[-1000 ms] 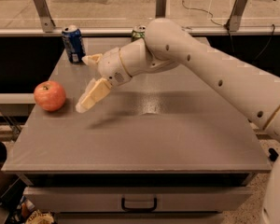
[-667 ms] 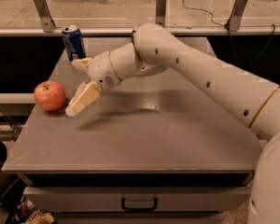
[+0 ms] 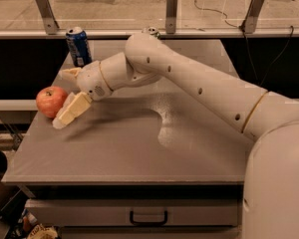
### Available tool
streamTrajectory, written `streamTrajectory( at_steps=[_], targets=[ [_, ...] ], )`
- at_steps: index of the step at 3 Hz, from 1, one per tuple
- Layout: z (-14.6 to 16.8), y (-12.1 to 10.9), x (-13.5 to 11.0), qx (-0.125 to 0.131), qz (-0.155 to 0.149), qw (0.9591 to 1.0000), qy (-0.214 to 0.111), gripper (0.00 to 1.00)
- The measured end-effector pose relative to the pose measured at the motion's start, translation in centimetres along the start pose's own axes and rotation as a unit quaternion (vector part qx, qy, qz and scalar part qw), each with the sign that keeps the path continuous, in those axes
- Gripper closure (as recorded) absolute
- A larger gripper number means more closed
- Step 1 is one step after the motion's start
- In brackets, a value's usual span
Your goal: Pick apple
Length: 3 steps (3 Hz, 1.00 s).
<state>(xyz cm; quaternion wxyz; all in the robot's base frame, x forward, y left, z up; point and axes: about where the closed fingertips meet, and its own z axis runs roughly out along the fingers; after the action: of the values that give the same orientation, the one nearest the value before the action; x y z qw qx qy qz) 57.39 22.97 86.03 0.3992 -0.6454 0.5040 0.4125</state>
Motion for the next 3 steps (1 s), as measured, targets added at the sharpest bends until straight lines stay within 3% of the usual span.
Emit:
streamTrajectory(
  at_steps=[1, 3],
  targets=[
    [1.74, -0.48, 1.09, -0.013, 0.012, 0.9995, -0.027, 0.18],
    [2.19, -0.24, 1.03, -0.018, 0.012, 0.9994, -0.026, 0.65]
  ],
)
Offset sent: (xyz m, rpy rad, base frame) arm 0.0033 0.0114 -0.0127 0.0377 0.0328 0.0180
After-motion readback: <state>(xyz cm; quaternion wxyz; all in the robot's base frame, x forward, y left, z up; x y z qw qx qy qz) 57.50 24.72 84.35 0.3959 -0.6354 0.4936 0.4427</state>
